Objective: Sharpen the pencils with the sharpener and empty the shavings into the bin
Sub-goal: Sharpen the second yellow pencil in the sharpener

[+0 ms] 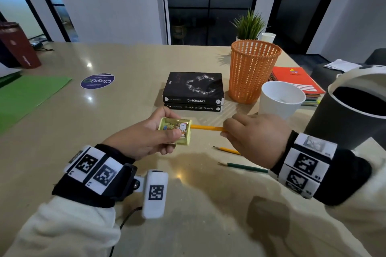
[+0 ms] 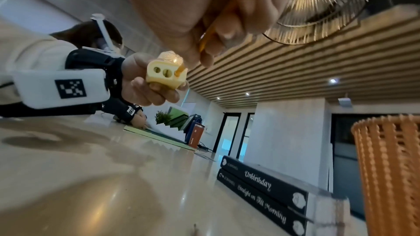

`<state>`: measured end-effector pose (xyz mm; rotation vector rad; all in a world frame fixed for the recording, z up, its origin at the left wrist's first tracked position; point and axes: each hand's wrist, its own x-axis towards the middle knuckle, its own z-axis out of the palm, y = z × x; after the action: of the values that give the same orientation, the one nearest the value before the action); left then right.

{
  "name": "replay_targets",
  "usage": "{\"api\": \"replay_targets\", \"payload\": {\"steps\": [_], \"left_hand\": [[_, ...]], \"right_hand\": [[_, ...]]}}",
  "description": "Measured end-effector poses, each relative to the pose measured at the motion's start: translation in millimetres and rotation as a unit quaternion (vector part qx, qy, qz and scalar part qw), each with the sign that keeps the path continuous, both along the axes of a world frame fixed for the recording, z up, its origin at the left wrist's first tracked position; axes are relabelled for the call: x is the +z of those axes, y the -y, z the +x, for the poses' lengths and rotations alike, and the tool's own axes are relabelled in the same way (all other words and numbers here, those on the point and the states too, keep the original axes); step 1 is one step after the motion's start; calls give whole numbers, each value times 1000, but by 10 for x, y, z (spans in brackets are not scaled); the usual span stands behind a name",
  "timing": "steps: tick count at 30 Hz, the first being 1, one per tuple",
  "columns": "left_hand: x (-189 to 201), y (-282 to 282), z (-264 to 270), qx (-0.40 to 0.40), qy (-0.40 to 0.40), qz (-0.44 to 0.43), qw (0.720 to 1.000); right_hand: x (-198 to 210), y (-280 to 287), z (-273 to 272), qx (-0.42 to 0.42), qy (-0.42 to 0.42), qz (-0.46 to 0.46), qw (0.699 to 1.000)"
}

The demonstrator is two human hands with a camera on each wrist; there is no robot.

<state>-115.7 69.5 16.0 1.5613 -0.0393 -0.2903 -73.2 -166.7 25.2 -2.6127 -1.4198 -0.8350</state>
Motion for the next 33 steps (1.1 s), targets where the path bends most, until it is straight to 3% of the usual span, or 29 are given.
{"api": "replay_targets", "payload": {"steps": [3, 8, 12, 14, 16, 19, 24, 29, 33], "left_hand": [[-44, -5, -8, -15, 2, 5, 1000], [-80, -50, -19, -49, 60, 82, 994], [-105, -42, -39, -59, 75, 121, 988], [-108, -33, -39, -58, 80, 127, 987], [-104, -32, -31, -49, 80, 121, 988], [-105, -33, -7, -19, 37, 39, 998], [-104, -52, -1, 14, 4, -27, 1000], [-103, -47, -1, 26, 4, -43, 999], [-104, -95, -19, -11, 1, -8, 1000]], "right_hand": [[-11, 24, 9, 17, -12, 5, 1000], [-21, 58, 7, 24, -186, 58, 980], [21, 41, -3, -30, -321, 64, 945], [49, 38, -6, -49, -348, 48, 935], [53, 12, -12, -54, -306, 27, 950], [39, -29, -27, -32, -144, 16, 989], [26, -78, -31, 10, 8, -8, 1000], [26, -116, -56, -4, -27, -10, 1000], [44, -103, -65, 8, -87, 24, 996]]}}
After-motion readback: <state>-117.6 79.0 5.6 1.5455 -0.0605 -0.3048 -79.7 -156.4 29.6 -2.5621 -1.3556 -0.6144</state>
